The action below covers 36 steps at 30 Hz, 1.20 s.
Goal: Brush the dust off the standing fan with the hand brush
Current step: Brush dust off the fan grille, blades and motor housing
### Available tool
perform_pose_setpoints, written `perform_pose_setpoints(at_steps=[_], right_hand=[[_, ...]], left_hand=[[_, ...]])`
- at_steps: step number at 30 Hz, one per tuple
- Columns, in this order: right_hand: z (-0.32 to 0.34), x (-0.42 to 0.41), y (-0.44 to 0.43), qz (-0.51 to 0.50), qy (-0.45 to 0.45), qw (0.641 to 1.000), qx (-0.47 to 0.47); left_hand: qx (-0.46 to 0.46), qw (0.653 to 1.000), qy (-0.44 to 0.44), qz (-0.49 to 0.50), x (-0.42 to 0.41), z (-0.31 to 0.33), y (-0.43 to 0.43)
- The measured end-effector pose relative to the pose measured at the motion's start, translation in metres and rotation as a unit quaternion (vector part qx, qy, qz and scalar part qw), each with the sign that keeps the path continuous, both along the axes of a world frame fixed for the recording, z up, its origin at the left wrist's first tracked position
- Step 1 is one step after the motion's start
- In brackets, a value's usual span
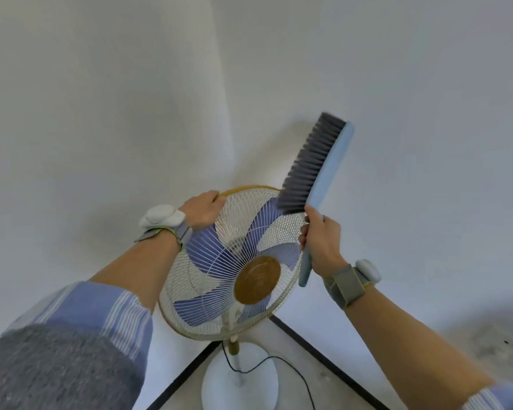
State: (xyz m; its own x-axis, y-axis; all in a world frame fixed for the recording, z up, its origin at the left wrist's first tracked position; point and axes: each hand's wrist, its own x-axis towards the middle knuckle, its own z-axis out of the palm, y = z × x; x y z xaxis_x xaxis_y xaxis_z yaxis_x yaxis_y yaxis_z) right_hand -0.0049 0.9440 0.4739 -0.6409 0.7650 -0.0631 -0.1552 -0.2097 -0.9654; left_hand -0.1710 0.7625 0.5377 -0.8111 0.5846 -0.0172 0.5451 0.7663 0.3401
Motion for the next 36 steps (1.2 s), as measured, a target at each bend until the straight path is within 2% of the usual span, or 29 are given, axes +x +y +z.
perform_pose_setpoints(at_steps=[5, 9, 12, 14, 17, 21, 26, 29, 33, 36], right_hand=[[0.019, -0.011, -0.059, 0.033, 0.052, 0.997, -0.044], [0.005, -0.018, -0.104, 0.039, 0.058, 0.996, -0.063], [-0.028, -0.017, -0.125, 0.013, -0.001, 1.000, -0.028], [-0.052, -0.014, -0.129, -0.040, -0.069, 0.996, 0.047], [-0.062, -0.013, -0.126, -0.123, -0.152, 0.969, 0.152], [-0.061, -0.013, -0.123, -0.220, -0.234, 0.924, 0.210], [-0.083, -0.024, -0.150, -0.207, -0.319, 0.891, 0.249], [-0.092, -0.032, -0.187, -0.137, -0.270, 0.916, 0.264], [-0.084, -0.039, -0.208, -0.064, -0.103, 0.977, 0.176], [-0.057, -0.042, -0.201, -0.023, -0.015, 0.992, 0.122]], left_hand=[[0.009, 0.999, -0.004, -0.037, -0.012, -0.008, -0.009], [0.029, 0.998, -0.011, -0.054, -0.022, -0.015, -0.013], [0.042, 0.997, -0.013, -0.069, -0.030, -0.018, -0.016], [0.048, 0.996, -0.008, -0.077, -0.034, -0.019, -0.016], [0.055, 0.995, 0.015, -0.081, -0.044, -0.021, -0.018], [0.066, 0.994, 0.019, -0.084, -0.060, -0.024, -0.024], [0.089, 0.991, -0.006, -0.097, -0.069, -0.027, -0.031], [0.096, 0.990, -0.018, -0.105, -0.072, -0.027, -0.033], [0.104, 0.988, -0.026, -0.111, -0.076, -0.027, -0.040], [0.109, 0.988, -0.030, -0.109, -0.077, -0.027, -0.043]])
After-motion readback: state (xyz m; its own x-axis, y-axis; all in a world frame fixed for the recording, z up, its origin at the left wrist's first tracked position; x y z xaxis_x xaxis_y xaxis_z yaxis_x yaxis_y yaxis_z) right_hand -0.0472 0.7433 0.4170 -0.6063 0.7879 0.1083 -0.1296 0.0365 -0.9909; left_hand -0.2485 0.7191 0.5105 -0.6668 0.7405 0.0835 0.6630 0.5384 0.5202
